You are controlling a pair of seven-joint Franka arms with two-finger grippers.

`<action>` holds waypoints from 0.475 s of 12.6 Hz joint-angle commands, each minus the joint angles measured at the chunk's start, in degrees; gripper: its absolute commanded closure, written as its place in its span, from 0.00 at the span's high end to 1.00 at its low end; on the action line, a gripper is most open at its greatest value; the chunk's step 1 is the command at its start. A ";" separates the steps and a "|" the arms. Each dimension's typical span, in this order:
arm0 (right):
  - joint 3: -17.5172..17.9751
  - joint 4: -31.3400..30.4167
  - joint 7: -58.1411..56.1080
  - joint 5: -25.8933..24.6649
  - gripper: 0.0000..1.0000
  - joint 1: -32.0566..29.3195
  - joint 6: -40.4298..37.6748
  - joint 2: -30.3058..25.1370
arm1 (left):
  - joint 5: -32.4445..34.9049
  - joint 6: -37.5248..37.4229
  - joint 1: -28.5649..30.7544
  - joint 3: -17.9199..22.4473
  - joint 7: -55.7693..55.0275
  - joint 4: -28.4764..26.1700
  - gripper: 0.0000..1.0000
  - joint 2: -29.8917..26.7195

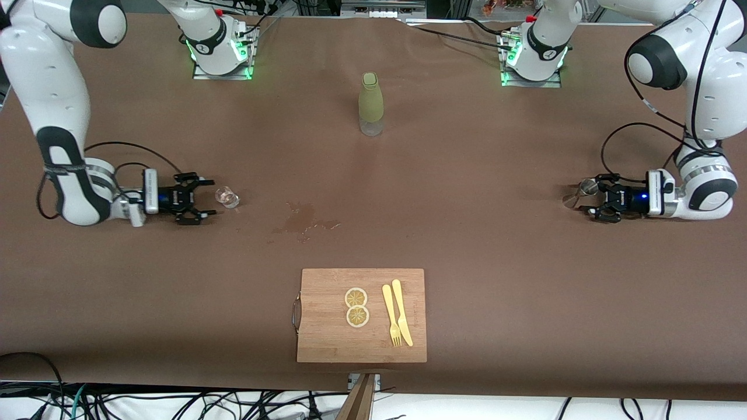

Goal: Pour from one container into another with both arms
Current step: 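Set down the glass cup and jigger and open both grippers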

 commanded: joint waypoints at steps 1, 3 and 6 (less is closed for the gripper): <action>-2.37 -7.02 6.55 -3.98 0.99 0.18 3.84 -11.09 | 6.44 -0.22 -0.54 0.83 -9.76 6.20 1.00 -0.86; -2.55 -9.05 13.84 -6.71 0.99 0.62 5.17 -16.02 | 10.66 0.30 -1.58 0.83 -22.58 7.62 1.00 -3.14; -3.25 -10.90 26.92 -11.27 0.98 2.46 7.46 -23.40 | 20.31 0.39 -2.82 0.74 -41.05 12.26 1.00 -9.11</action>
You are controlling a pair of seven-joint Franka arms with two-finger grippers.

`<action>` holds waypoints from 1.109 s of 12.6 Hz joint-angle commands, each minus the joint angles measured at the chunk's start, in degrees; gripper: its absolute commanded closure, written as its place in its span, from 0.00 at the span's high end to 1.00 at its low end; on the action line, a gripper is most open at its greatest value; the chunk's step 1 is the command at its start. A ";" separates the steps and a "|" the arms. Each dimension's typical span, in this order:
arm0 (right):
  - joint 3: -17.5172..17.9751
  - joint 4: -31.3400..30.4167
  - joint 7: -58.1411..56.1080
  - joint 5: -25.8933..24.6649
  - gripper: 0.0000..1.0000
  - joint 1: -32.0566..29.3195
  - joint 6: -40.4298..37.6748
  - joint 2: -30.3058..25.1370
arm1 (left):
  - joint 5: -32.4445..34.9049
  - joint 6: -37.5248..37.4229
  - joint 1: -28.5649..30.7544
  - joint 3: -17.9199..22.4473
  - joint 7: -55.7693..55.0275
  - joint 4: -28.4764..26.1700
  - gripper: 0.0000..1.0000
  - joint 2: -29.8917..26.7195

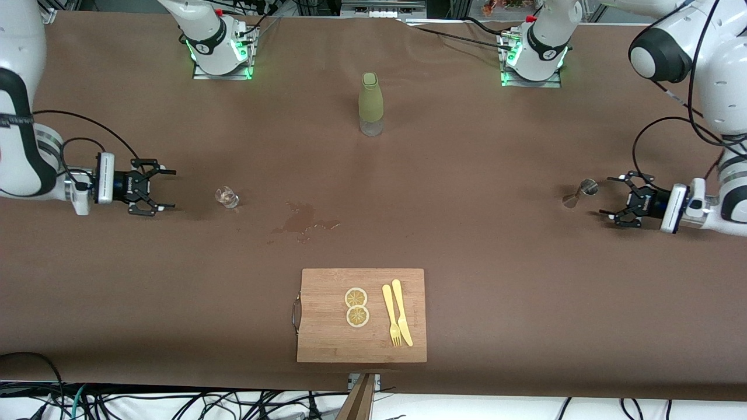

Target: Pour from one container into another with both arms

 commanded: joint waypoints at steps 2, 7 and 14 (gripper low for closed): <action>-0.53 -3.78 20.13 -9.24 0.98 2.99 2.46 -11.49 | 11.38 0.33 -2.63 -0.20 -19.45 5.35 1.00 -7.26; -0.97 -0.89 49.75 -22.88 0.94 6.42 2.20 -20.21 | 19.65 0.33 -8.51 -4.06 -52.46 6.24 1.00 -18.15; 2.53 17.64 95.98 -41.94 0.94 11.26 0.79 -20.31 | 38.29 6.46 -14.15 -17.42 -80.22 6.32 1.00 -33.89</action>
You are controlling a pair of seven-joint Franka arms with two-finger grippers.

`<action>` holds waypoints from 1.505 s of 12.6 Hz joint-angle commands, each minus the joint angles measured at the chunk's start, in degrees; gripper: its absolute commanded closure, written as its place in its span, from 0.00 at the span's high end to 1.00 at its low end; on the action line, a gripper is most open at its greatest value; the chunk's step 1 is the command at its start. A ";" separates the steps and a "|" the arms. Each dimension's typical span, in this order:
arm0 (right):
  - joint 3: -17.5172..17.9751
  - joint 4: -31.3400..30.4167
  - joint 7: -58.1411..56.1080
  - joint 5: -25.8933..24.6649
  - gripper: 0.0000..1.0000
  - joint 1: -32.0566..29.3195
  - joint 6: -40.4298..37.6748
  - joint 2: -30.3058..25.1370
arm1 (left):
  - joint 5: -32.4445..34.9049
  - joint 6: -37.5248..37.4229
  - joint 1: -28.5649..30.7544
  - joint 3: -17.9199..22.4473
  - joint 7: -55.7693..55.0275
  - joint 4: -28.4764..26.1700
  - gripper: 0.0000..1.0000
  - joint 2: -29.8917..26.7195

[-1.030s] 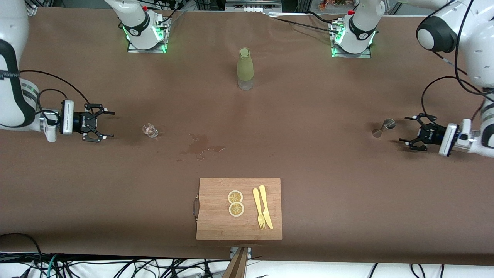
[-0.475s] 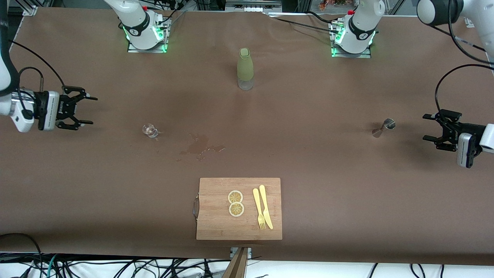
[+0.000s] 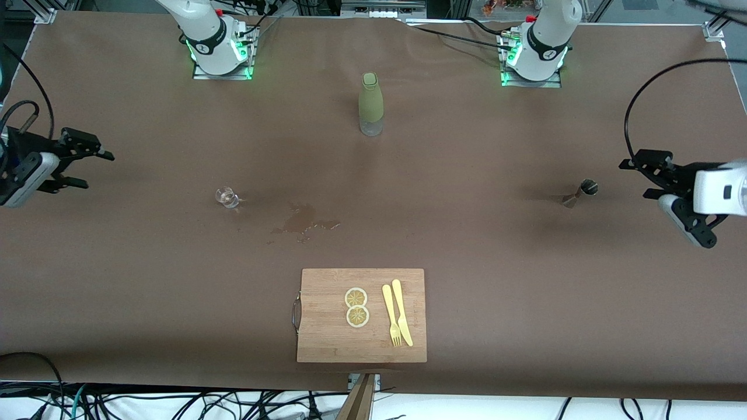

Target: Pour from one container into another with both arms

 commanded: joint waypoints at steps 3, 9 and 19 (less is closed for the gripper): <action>3.00 6.88 29.11 -7.29 0.91 2.16 -2.25 0.05 | 6.16 6.48 0.64 -1.90 -2.75 -0.90 1.00 -7.44; 6.51 4.16 47.26 -11.86 0.99 2.25 -6.03 -7.32 | 12.86 3.94 0.55 -11.90 -36.84 -1.16 1.00 -13.07; 6.51 2.49 46.67 -11.07 0.99 2.07 -6.48 -11.29 | 11.90 4.64 -0.51 -13.33 -41.26 -1.08 1.00 -12.55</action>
